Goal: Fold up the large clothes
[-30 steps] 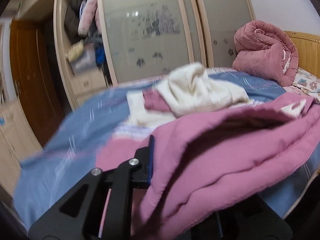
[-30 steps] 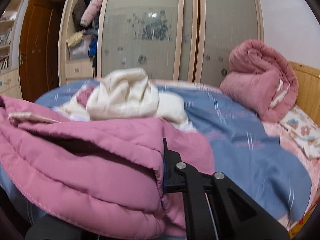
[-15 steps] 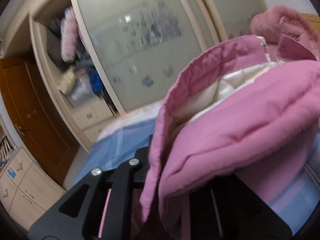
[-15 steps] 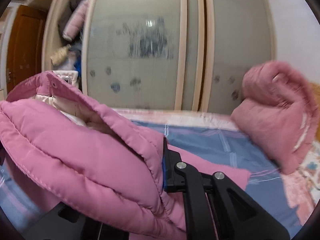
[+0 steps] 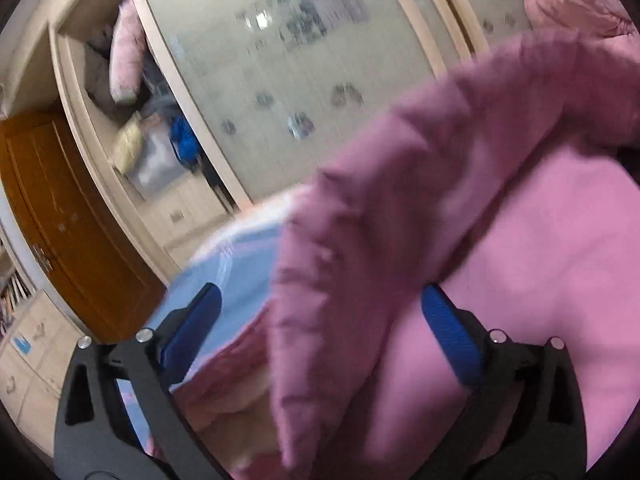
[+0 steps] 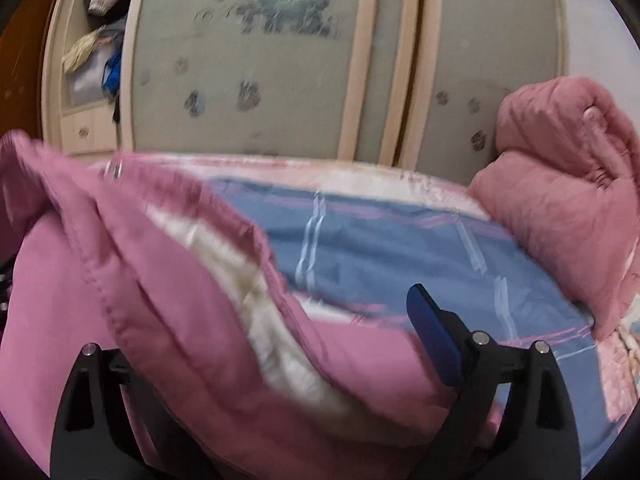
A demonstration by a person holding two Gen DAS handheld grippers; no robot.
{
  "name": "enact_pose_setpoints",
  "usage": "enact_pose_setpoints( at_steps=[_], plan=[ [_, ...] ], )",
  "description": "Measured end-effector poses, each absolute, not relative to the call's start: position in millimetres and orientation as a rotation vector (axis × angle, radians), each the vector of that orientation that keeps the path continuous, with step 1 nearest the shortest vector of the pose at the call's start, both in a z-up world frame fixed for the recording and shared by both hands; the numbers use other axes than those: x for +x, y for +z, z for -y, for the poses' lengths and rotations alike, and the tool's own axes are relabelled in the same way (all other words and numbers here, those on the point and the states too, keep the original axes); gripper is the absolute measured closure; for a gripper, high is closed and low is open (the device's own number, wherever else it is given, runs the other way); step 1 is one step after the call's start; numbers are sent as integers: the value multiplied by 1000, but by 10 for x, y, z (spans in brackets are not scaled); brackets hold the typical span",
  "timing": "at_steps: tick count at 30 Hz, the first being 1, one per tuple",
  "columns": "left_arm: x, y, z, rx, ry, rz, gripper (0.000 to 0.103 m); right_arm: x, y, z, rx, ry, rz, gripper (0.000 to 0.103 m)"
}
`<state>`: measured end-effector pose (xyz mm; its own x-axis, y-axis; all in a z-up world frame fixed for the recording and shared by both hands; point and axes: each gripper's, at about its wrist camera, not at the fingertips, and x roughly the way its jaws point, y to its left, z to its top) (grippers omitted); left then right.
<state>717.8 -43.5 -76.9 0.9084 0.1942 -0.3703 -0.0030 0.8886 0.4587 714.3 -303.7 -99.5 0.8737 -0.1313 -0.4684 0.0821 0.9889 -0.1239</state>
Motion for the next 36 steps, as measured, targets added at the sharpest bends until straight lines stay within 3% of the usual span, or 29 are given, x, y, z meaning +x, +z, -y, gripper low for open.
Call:
enact_pose_setpoints(
  at_steps=[5,12,18,25,30,36],
  plan=[
    [7098,-194,441,523,156,-326,2,7030,-331,3232,-133,-247,-364,5],
    [6800,700,210,357,244,-170,2,6413,362,3523,103,-275,-147,1],
    [6431,206,307,370,145,-336,2,6178,-73,3131,44,-77,-317,1],
    [4888,-496,147,81,32,-452,2,4763,-757,2923,103,56,-438,1],
    [3783,-661,101,-9,30,-542,2,3726,-964,3066,151,-22,-517,1],
    [3048,-504,126,12,91,-605,2,2975,-901,3209,177,-94,-629,1]
  ],
)
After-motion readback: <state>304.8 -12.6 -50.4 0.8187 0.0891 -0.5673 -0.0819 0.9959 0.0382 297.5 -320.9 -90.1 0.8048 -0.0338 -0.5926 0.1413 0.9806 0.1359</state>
